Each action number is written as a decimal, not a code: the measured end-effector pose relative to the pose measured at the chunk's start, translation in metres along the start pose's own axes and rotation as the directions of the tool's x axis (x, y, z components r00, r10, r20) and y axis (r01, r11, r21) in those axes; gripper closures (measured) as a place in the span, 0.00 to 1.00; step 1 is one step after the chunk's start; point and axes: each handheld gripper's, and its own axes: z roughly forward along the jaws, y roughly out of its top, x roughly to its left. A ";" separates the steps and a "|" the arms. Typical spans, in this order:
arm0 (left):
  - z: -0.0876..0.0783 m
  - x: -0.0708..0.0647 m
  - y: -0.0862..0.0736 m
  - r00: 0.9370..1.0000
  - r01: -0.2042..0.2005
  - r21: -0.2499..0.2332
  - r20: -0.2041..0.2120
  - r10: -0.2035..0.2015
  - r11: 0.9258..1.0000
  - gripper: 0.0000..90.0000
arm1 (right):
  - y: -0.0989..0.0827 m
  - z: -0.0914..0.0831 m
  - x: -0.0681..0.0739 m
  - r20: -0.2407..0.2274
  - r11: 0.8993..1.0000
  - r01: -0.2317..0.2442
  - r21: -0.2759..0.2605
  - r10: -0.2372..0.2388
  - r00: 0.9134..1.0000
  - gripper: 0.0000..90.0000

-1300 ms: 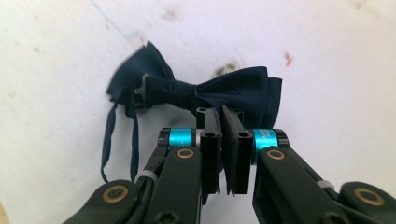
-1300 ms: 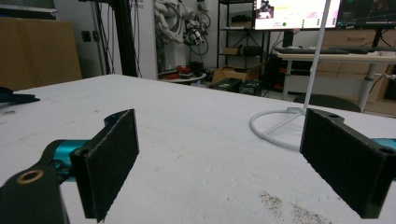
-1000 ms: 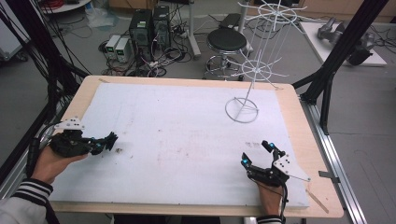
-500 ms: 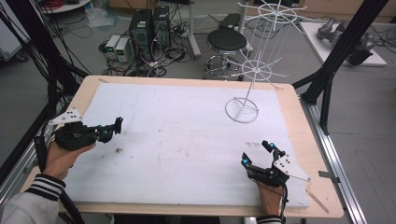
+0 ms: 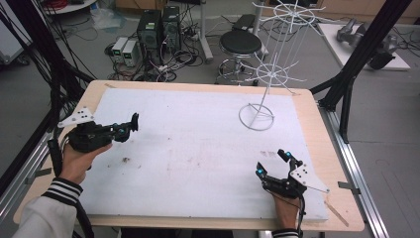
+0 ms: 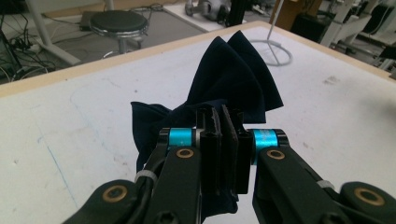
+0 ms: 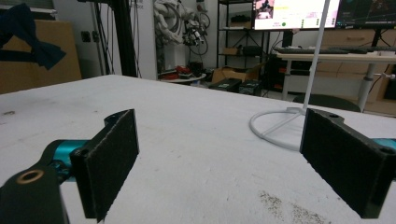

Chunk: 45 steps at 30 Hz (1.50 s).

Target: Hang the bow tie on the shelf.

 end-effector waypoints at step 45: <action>0.124 -0.051 0.090 0.984 -0.036 -0.135 0.167 0.059 0.990 0.95 | 0.000 -0.001 -0.001 -0.004 1.000 -0.001 -0.018 0.001 1.000 0.12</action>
